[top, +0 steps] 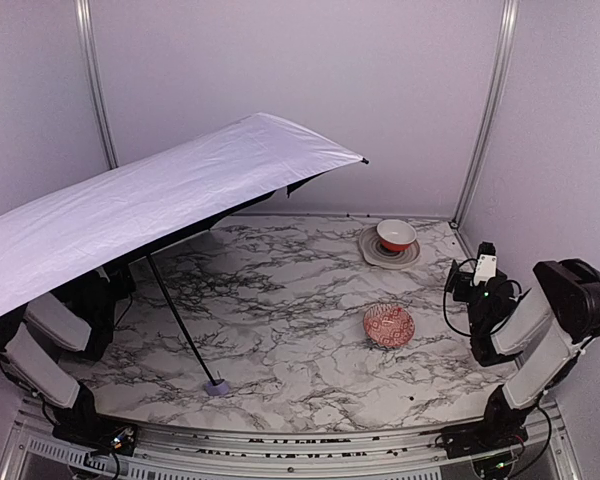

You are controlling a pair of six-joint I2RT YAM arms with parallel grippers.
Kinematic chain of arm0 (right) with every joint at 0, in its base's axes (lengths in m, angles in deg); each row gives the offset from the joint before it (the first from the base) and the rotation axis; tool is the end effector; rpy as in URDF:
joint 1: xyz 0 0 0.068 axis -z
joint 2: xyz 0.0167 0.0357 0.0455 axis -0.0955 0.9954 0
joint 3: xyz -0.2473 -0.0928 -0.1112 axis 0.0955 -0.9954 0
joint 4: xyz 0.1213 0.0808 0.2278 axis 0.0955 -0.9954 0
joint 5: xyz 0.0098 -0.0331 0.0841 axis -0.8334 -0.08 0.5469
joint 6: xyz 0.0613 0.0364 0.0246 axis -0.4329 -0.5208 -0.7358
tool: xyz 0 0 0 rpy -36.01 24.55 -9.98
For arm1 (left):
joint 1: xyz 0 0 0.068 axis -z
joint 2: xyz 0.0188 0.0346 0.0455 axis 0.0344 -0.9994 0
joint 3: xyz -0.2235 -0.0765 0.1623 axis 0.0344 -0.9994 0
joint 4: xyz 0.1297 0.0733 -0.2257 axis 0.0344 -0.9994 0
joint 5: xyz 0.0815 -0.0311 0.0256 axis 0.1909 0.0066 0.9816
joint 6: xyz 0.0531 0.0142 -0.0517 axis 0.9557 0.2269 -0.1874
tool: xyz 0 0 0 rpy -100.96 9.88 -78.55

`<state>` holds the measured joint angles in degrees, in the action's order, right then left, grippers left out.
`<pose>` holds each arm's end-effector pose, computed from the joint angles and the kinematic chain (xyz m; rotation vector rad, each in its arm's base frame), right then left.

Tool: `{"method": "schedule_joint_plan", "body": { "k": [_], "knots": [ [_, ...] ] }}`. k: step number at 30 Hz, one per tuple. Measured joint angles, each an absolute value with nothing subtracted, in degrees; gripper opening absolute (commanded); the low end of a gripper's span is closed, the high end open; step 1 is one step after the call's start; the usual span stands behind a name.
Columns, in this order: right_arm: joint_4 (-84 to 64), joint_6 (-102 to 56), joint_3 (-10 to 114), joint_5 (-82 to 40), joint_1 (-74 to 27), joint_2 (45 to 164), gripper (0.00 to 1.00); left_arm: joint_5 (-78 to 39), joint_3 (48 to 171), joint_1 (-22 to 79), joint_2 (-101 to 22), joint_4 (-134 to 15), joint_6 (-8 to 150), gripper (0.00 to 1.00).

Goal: Put away the umbrella

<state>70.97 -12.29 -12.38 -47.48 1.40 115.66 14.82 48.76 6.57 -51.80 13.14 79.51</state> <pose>0.2654 -0.0016 0.1494 0.1530 1.5729 -0.2558 0.2604 0.0072 0.1570 -0.3252 1.5576 0.2617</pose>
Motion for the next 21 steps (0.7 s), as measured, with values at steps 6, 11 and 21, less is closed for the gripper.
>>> {"method": "schedule_joint_plan", "body": {
  "k": [6,11,21],
  "knots": [
    [70.97,-12.31,-12.38,-47.48,1.40,115.68,1.00,14.82,48.76,6.57,-51.80,13.14,79.49,0.99],
    [70.93,-12.31,-12.38,-47.43,1.40,115.68,1.00,14.82,48.76,6.57,-51.80,13.14,79.51,0.99],
    [60.28,-11.66,-9.00,-46.17,1.54,108.21,1.00,8.61,54.99,9.08,-35.71,-0.92,78.77,0.98]
  ]
}}
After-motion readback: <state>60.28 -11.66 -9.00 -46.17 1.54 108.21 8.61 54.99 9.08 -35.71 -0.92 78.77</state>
